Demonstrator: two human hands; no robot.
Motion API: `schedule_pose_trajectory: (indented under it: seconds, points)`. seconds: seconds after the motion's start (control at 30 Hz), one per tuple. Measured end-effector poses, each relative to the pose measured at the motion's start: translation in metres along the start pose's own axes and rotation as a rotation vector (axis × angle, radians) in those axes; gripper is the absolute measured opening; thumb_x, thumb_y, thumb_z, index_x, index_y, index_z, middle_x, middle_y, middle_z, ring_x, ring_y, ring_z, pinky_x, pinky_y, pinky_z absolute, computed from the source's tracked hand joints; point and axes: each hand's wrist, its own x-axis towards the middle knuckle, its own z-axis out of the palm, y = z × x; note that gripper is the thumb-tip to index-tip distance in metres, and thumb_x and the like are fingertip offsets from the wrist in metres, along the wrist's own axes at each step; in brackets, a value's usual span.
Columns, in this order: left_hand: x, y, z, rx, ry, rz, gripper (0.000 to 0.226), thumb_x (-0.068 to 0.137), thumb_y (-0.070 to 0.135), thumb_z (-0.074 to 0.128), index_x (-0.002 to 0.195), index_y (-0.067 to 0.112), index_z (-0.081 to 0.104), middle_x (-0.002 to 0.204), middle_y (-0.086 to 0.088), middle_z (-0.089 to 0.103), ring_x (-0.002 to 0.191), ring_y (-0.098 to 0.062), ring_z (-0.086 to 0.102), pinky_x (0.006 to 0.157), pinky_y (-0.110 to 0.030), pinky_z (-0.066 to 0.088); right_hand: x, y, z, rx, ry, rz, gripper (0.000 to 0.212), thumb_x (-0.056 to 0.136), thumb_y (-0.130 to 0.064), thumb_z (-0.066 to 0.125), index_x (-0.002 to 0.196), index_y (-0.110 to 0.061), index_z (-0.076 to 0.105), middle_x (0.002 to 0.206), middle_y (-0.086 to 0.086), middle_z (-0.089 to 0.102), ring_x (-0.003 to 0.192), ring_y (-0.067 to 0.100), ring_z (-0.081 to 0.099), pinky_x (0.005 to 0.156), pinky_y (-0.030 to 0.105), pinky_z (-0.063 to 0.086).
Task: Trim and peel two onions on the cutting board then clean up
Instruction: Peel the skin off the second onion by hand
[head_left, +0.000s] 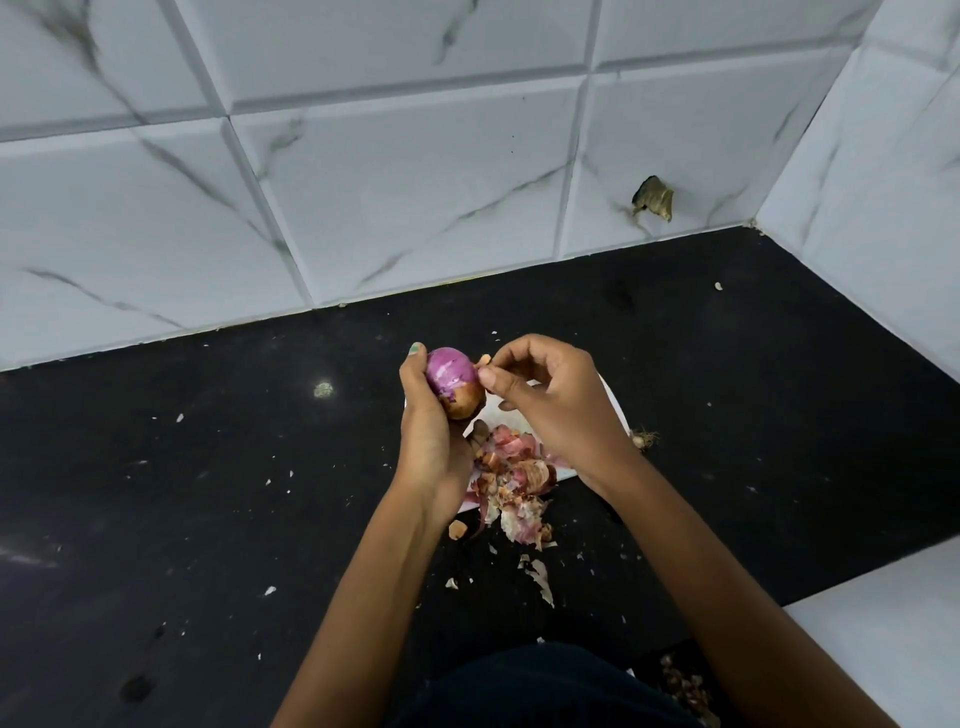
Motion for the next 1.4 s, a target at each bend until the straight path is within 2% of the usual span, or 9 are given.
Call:
schedule_pose_trajectory:
  seconds: [0.23,0.4,0.5,0.63,0.77,0.97,1.13,1.23,1.4]
  points:
    - [0.000,0.003,-0.002,-0.160,-0.088,-0.083,0.050,0.094,0.059,0.039,0.085,0.015,0.060,0.071,0.001,0.060,0.058,-0.010,0.050,0.045,-0.021,0.040,0.009,0.035,-0.006,-0.142,0.120,0.148,0.011,0.085,-0.015,0.071,0.080,-0.019,0.062,0.072,-0.004,0.066,0.061,0.004,0.065,0.062,0.025,0.055]
    - [0.003,0.000,-0.002,-0.126,0.008,-0.091,0.056,0.094,0.063,0.038,0.114,0.013,0.056,0.076,-0.004,0.056,0.063,-0.012,0.047,0.043,-0.021,0.042,0.007,0.040,-0.004,-0.260,0.048,0.103,0.016,0.095,-0.017,0.055,0.094,-0.009,0.070,0.080,-0.001,0.067,0.067,0.002,0.061,0.064,0.017,0.048]
    - [0.004,-0.003,-0.003,-0.101,-0.002,-0.089,0.043,0.097,0.049,0.042,0.110,0.011,0.055,0.086,-0.006,0.054,0.068,-0.012,0.045,0.048,-0.021,0.042,0.006,0.026,-0.003,-0.288,0.066,0.014,0.021,0.095,-0.026,0.055,0.093,-0.011,0.070,0.082,-0.003,0.065,0.072,0.003,0.058,0.063,0.011,0.042]
    - [0.004,-0.005,-0.002,-0.017,0.000,0.026,0.028,0.098,0.037,0.043,0.104,0.014,0.059,0.084,0.000,0.062,0.072,-0.008,0.055,0.063,-0.024,0.043,0.005,0.010,-0.002,-0.114,-0.002,0.041,0.017,0.089,-0.029,0.064,0.099,-0.016,0.069,0.087,-0.008,0.069,0.079,0.009,0.067,0.070,0.030,0.058]
    - [0.004,-0.006,0.000,0.069,0.038,0.105,0.041,0.099,0.035,0.043,0.126,0.008,0.056,0.101,-0.006,0.066,0.086,-0.010,0.062,0.074,-0.027,0.045,0.004,0.009,0.001,-0.070,-0.009,0.073,0.022,0.081,-0.027,0.074,0.102,-0.020,0.068,0.086,-0.009,0.070,0.080,0.005,0.068,0.074,0.029,0.058]
    - [0.006,-0.011,0.001,0.136,0.067,0.118,0.055,0.092,0.045,0.044,0.132,0.008,0.051,0.124,-0.018,0.062,0.106,-0.021,0.062,0.082,-0.031,0.050,0.004,0.009,0.005,-0.016,0.055,0.064,0.022,0.076,-0.013,0.074,0.098,-0.015,0.071,0.084,-0.007,0.071,0.078,0.004,0.067,0.071,0.021,0.056]
    - [0.008,-0.011,0.004,0.117,0.069,0.122,0.046,0.100,0.041,0.042,0.132,0.009,0.050,0.109,-0.009,0.061,0.088,-0.012,0.058,0.074,-0.027,0.046,0.003,0.012,0.003,-0.014,0.121,0.026,0.024,0.077,0.001,0.065,0.093,-0.017,0.070,0.082,-0.004,0.070,0.076,0.008,0.068,0.071,0.027,0.059]
    - [0.006,-0.008,0.004,0.134,0.053,0.145,0.039,0.100,0.042,0.043,0.128,0.015,0.050,0.111,-0.006,0.065,0.094,-0.012,0.062,0.078,-0.027,0.048,-0.001,0.013,0.004,-0.098,0.164,-0.131,0.022,0.082,-0.004,0.067,0.101,-0.015,0.068,0.093,-0.005,0.068,0.081,0.004,0.065,0.068,0.015,0.052]
    - [0.009,-0.003,-0.002,0.155,0.046,0.205,0.051,0.095,0.045,0.053,0.132,0.011,0.049,0.108,-0.003,0.063,0.087,-0.010,0.059,0.078,-0.028,0.046,-0.002,0.018,0.007,-0.298,0.125,-0.490,0.025,0.086,-0.014,0.067,0.109,-0.007,0.069,0.105,0.006,0.064,0.096,0.010,0.061,0.080,0.018,0.051]
